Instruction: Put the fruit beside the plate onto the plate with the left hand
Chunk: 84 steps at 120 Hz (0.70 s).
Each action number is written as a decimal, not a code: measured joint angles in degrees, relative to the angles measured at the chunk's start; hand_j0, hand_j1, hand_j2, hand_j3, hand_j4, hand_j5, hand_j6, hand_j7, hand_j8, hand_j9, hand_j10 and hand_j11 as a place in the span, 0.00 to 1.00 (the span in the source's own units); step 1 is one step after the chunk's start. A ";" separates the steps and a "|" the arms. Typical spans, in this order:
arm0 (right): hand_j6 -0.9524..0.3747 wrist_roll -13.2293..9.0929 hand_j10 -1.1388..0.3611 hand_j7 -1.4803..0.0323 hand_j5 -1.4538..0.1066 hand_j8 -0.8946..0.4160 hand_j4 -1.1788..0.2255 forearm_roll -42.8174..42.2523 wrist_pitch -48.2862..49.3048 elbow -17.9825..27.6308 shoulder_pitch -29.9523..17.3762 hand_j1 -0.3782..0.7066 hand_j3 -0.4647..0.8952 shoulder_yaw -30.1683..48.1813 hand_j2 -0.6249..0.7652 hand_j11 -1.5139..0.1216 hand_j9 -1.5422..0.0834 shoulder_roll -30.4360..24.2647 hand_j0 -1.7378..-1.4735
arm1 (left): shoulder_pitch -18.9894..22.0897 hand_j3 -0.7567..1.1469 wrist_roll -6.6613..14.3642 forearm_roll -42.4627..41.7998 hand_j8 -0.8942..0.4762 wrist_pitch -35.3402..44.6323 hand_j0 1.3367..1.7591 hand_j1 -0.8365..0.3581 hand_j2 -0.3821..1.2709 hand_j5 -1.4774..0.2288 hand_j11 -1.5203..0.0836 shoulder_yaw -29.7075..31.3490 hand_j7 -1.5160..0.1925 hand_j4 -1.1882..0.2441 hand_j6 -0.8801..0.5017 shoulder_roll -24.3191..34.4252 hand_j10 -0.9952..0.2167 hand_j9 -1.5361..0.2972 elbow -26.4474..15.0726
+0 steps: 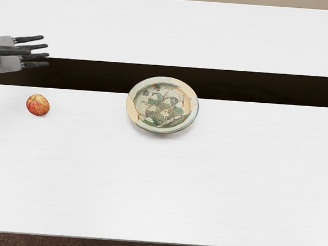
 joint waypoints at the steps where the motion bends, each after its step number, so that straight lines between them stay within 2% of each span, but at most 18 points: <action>1: 0.72 0.01 0.76 0.98 0.93 0.68 0.84 0.01 0.00 0.00 -0.01 0.03 0.34 0.01 0.45 0.93 0.95 0.00 0.30 | 0.00 0.40 0.00 0.06 0.65 0.00 0.76 0.98 0.23 0.86 0.94 0.00 0.88 0.82 0.63 0.00 0.81 0.83 -0.04; 14: 0.72 0.00 0.76 0.98 0.93 0.68 0.84 0.04 0.00 -0.04 -0.04 0.03 0.34 0.03 0.45 0.93 0.95 0.00 0.30 | -0.17 0.40 0.00 0.80 0.65 0.00 0.76 0.98 0.23 0.86 0.94 0.03 0.88 0.82 0.63 0.09 0.81 0.83 -0.30; 19: 0.72 0.01 0.76 0.98 0.93 0.68 0.84 0.05 0.00 -0.05 -0.06 0.03 0.34 0.01 0.45 0.93 0.95 0.00 0.30 | -1.86 0.40 0.00 3.03 0.65 -0.01 0.76 0.98 0.23 0.86 0.94 0.04 0.88 0.82 0.63 0.01 0.81 0.83 -0.30; 31: 0.72 0.00 0.76 0.98 0.93 0.68 0.84 0.06 0.00 -0.07 -0.08 0.03 0.34 -0.04 0.45 0.93 0.95 0.00 0.30 | -8.07 0.40 0.00 16.99 0.64 0.00 0.76 0.97 0.23 0.85 0.93 0.09 0.87 0.82 0.63 -0.35 0.81 0.83 -0.47; 39: 0.72 0.00 0.76 0.98 0.93 0.68 0.84 0.07 0.00 -0.08 -0.08 0.03 0.34 -0.05 0.45 0.93 0.95 0.00 0.30 | -7.87 0.40 0.00 26.18 0.64 0.01 0.76 0.97 0.23 0.85 0.93 0.14 0.87 0.82 0.63 -0.39 0.81 0.83 -1.79; 56: 0.72 0.00 0.76 0.98 0.93 0.68 0.84 0.07 0.00 -0.09 -0.09 0.03 0.34 -0.06 0.45 0.93 0.95 0.00 0.30 | -7.91 0.40 0.00 35.97 0.63 0.00 0.76 0.96 0.23 0.84 0.92 0.78 0.86 0.81 0.61 0.56 0.79 0.81 -12.28; 74: 0.72 0.00 0.76 0.98 0.93 0.68 0.84 0.07 0.00 -0.09 -0.09 0.03 0.34 -0.07 0.45 0.93 0.95 0.00 0.30 | -6.49 0.40 0.00 51.94 0.60 0.00 0.76 0.92 0.24 0.81 0.89 3.37 0.83 0.78 0.59 8.92 0.76 0.79 -31.76; 84: 0.72 0.00 0.76 0.98 0.93 0.68 0.84 0.07 0.00 -0.09 -0.09 0.03 0.34 -0.07 0.45 0.93 0.95 0.00 0.30 | -3.61 0.40 0.00 58.88 0.59 2.74 0.76 0.90 0.24 0.80 0.88 4.98 0.82 0.77 0.57 9.69 0.75 0.78 -40.68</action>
